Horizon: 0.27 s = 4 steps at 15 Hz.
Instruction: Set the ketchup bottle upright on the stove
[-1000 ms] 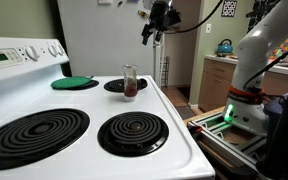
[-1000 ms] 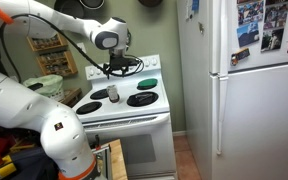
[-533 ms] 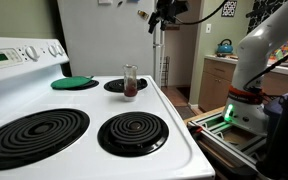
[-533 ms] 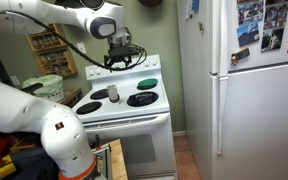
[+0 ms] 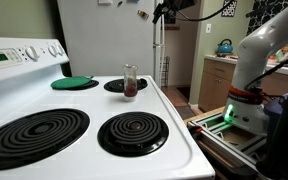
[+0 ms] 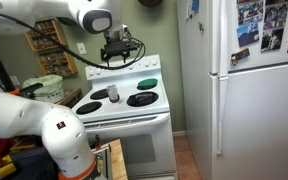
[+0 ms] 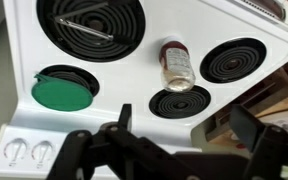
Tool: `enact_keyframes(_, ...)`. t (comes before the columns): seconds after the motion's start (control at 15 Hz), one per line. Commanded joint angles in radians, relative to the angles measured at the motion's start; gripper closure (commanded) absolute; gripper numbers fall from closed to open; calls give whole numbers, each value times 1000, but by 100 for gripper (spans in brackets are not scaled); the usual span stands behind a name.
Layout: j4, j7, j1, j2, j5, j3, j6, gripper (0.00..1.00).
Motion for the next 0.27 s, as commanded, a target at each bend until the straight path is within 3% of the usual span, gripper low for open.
enact_keyframes(0.0, -2, -18, 9, -10, 27, -11, -23, 0)
enact_keyframes(0.2, -9, -28, 29, -27, 52, -24, -38, 0)
